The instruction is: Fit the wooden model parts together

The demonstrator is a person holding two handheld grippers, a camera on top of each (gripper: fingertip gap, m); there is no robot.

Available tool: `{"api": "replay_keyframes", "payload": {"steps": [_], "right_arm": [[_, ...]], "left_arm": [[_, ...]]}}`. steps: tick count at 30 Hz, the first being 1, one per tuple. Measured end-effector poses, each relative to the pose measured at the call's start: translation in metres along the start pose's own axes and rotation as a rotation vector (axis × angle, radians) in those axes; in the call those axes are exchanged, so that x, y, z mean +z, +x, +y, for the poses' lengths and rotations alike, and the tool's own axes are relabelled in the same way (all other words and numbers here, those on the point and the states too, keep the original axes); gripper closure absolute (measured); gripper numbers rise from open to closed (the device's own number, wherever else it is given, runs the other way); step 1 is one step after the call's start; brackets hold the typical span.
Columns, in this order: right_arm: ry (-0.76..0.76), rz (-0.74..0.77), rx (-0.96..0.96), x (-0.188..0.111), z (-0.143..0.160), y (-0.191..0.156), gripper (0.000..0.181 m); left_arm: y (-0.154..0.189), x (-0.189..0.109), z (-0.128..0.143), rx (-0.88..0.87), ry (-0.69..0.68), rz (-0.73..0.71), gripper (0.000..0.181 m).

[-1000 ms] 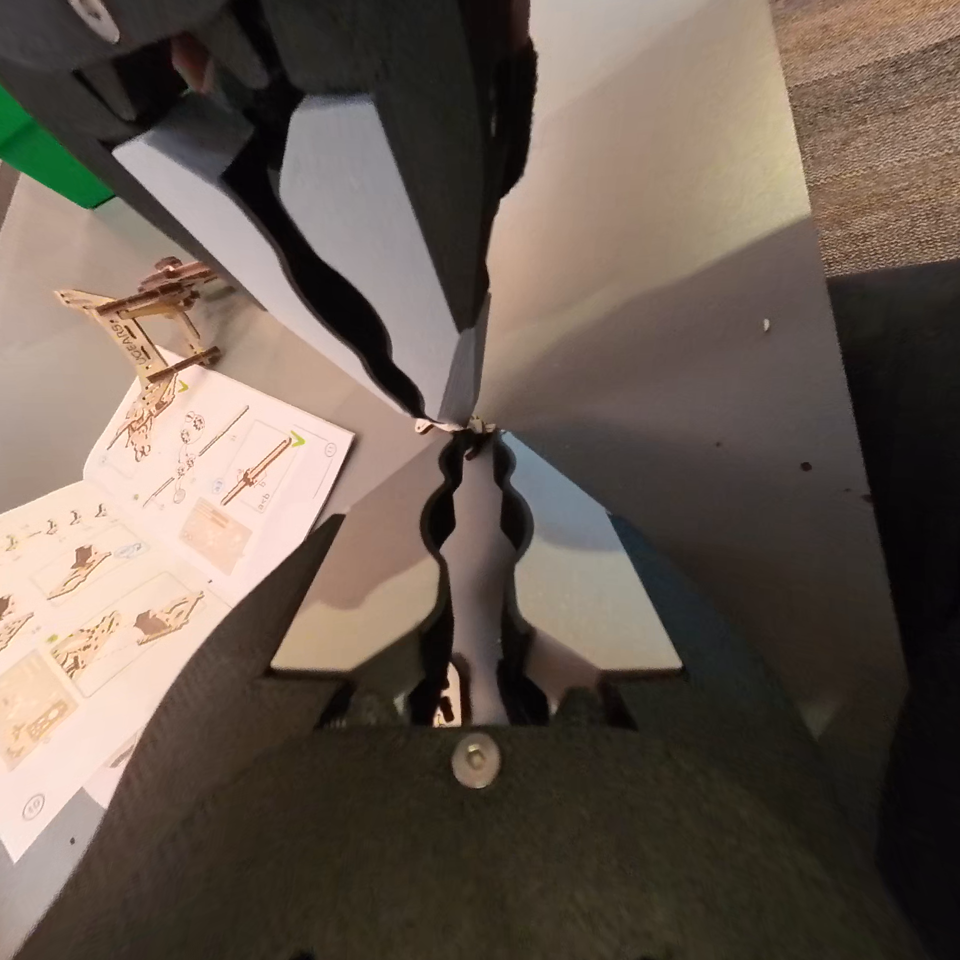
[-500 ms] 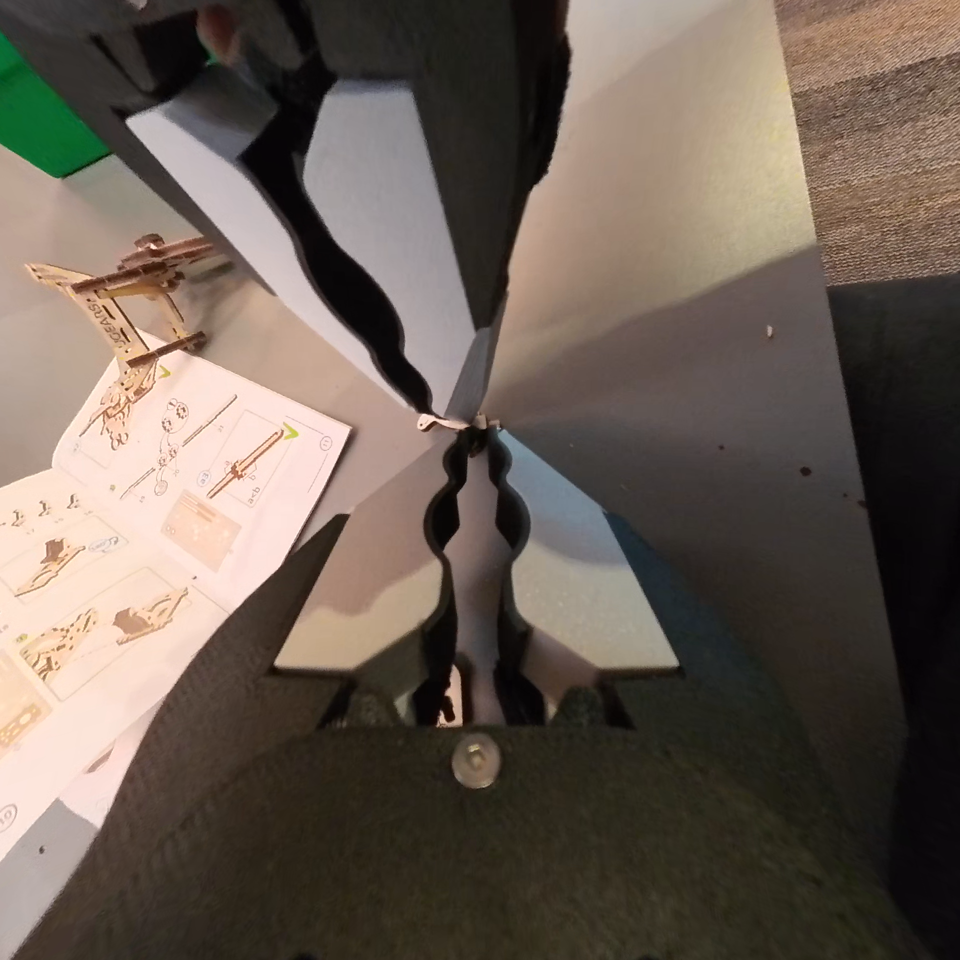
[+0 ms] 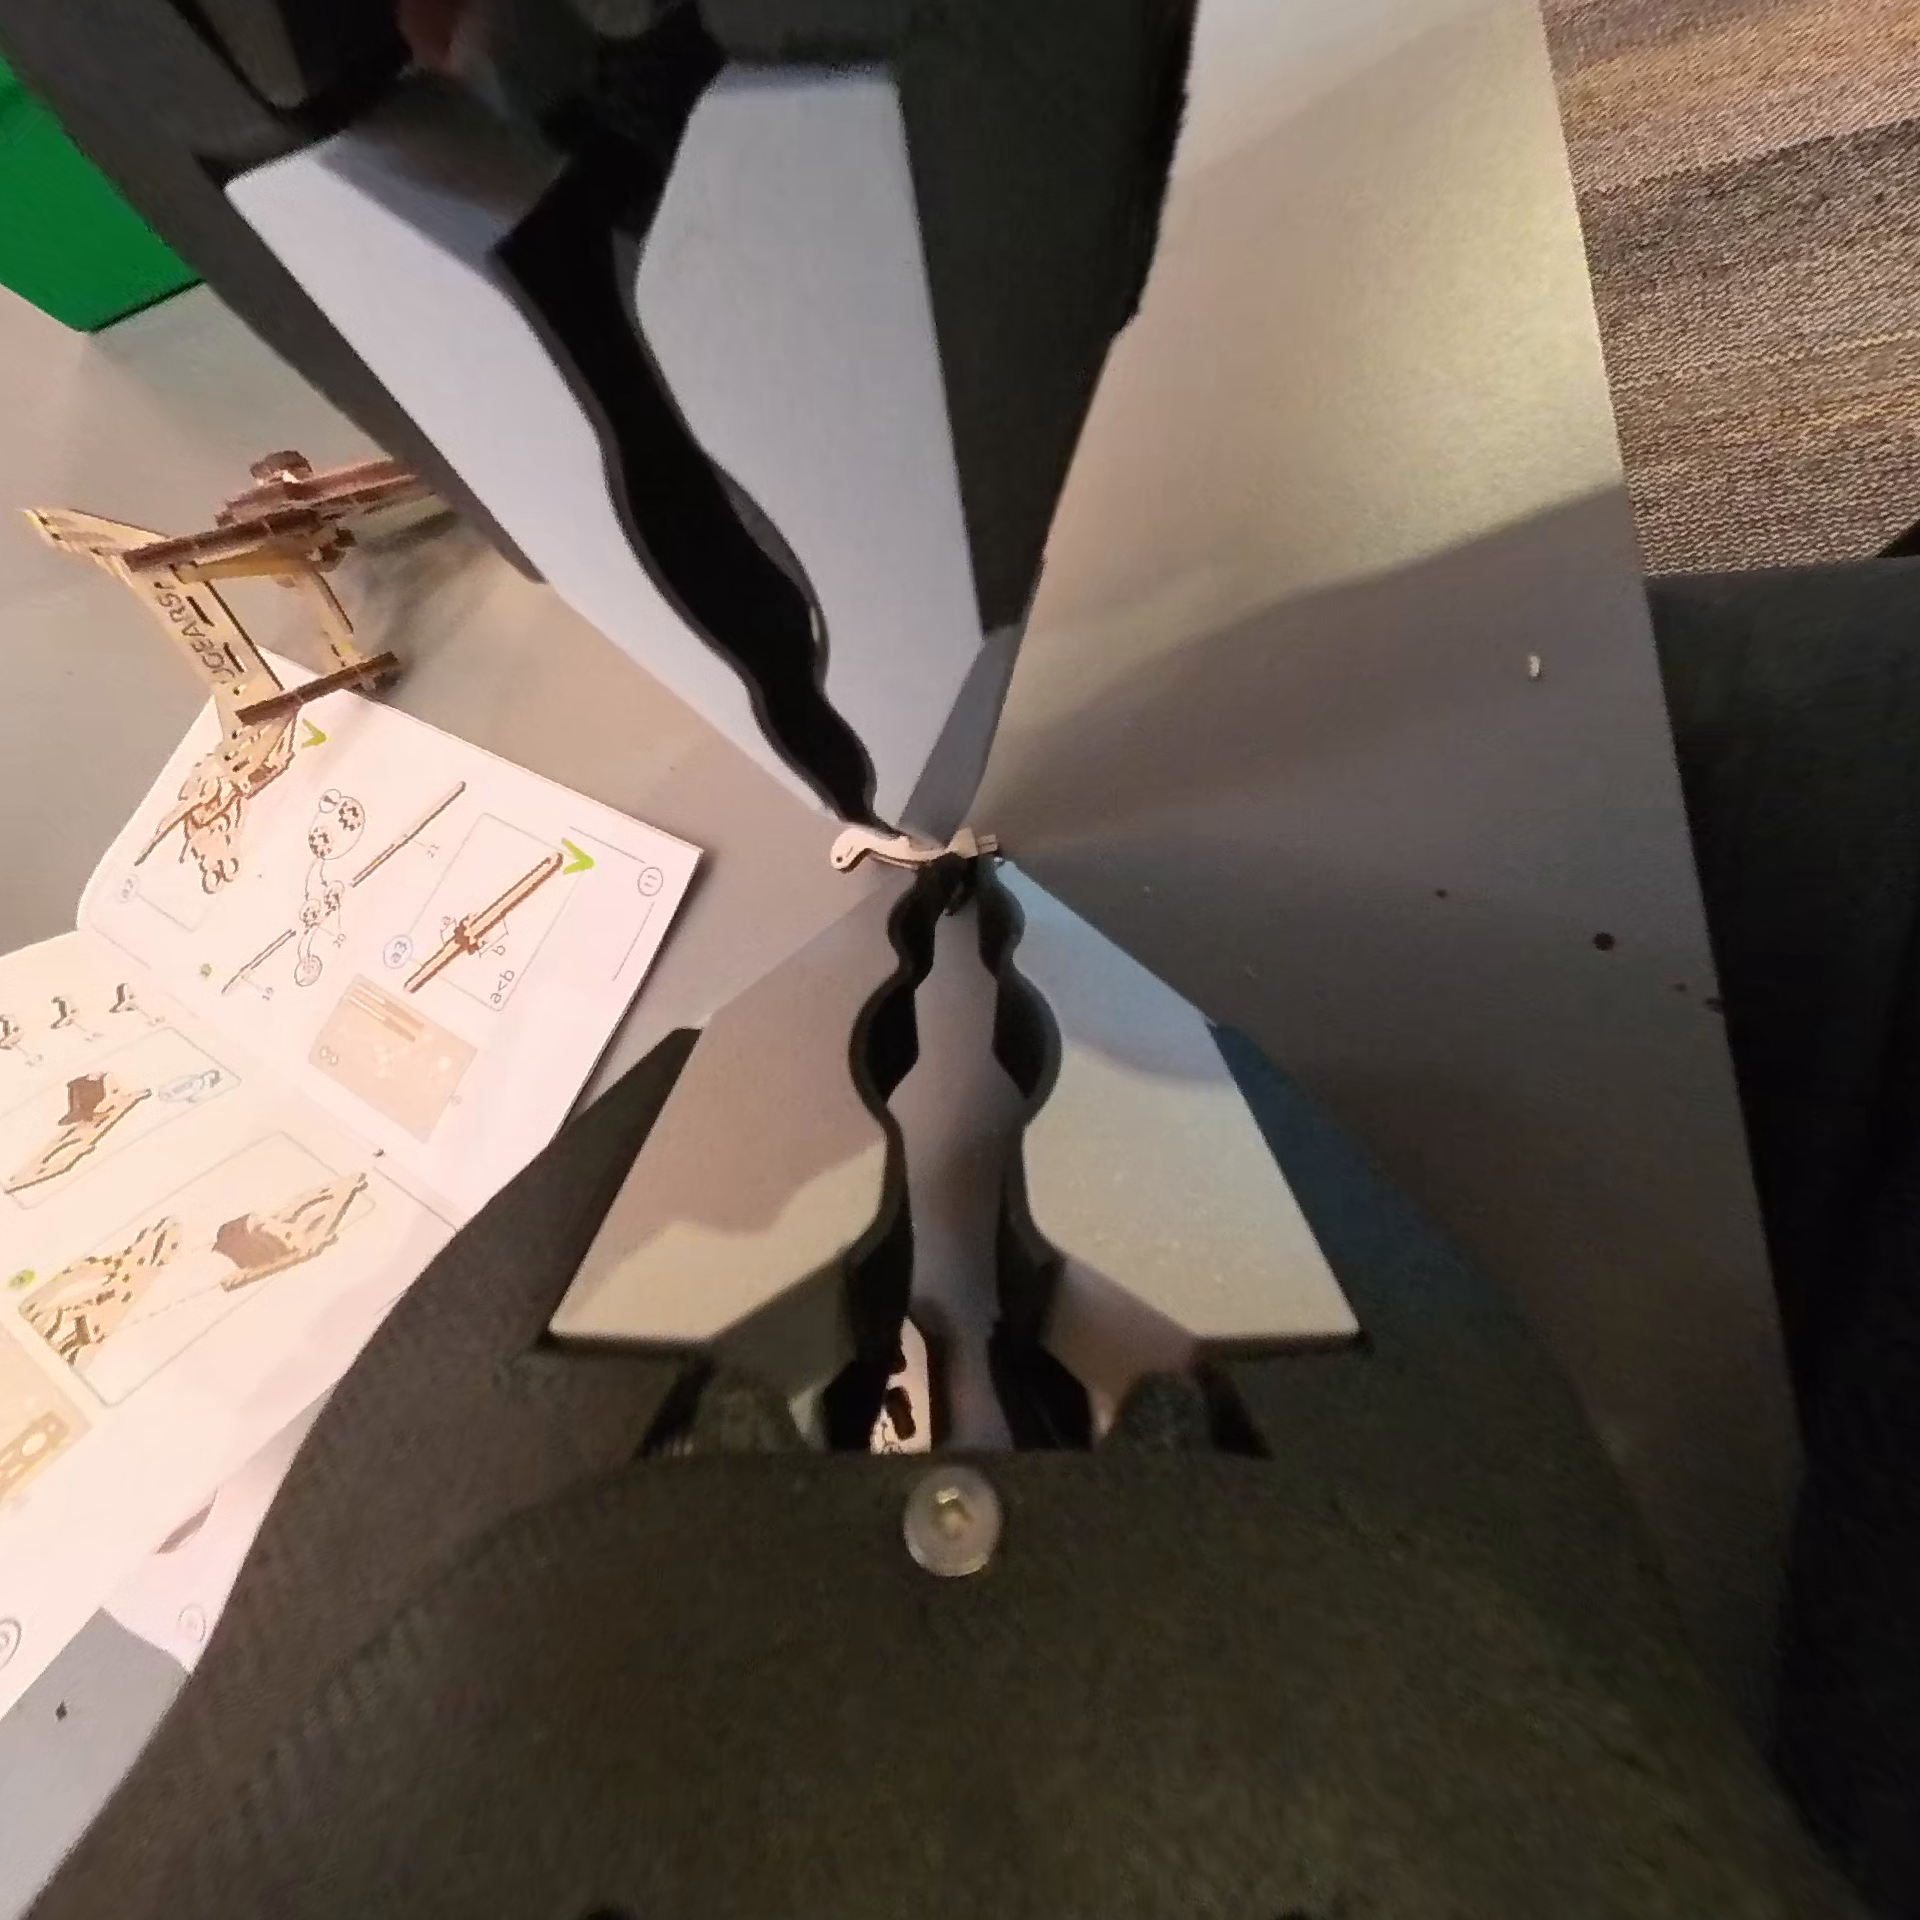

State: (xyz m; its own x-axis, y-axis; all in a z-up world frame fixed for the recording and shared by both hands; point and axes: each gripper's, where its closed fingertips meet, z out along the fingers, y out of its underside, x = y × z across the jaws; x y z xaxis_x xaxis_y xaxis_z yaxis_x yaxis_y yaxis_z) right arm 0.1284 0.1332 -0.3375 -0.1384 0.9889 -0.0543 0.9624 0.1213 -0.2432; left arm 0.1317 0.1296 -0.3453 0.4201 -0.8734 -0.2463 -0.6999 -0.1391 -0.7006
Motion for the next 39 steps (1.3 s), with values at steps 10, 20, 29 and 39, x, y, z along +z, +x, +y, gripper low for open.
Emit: {"api": "replay_keyframes", "payload": {"steps": [10, 20, 29, 39], "right_arm": [[-0.045, 0.019, -0.06, 0.003, 0.002, 0.002, 0.181], [-0.081, -0.024, -0.073, 0.004, 0.002, 0.001, 0.181], [-0.012, -0.019, -0.022, 0.004, -0.006, 0.0, 0.18], [0.031, -0.019, 0.065, -0.002, -0.004, 0.004, 0.176]], "left_arm": [[0.0, 0.0, 0.0, -0.006, -0.002, 0.004, 0.174], [0.0, 0.0, 0.0, -0.015, -0.006, 0.008, 0.174], [-0.002, -0.007, 0.006, -0.033, -0.026, 0.018, 0.171], [-0.006, -0.01, 0.011, -0.052, -0.039, 0.02, 0.17]]}}
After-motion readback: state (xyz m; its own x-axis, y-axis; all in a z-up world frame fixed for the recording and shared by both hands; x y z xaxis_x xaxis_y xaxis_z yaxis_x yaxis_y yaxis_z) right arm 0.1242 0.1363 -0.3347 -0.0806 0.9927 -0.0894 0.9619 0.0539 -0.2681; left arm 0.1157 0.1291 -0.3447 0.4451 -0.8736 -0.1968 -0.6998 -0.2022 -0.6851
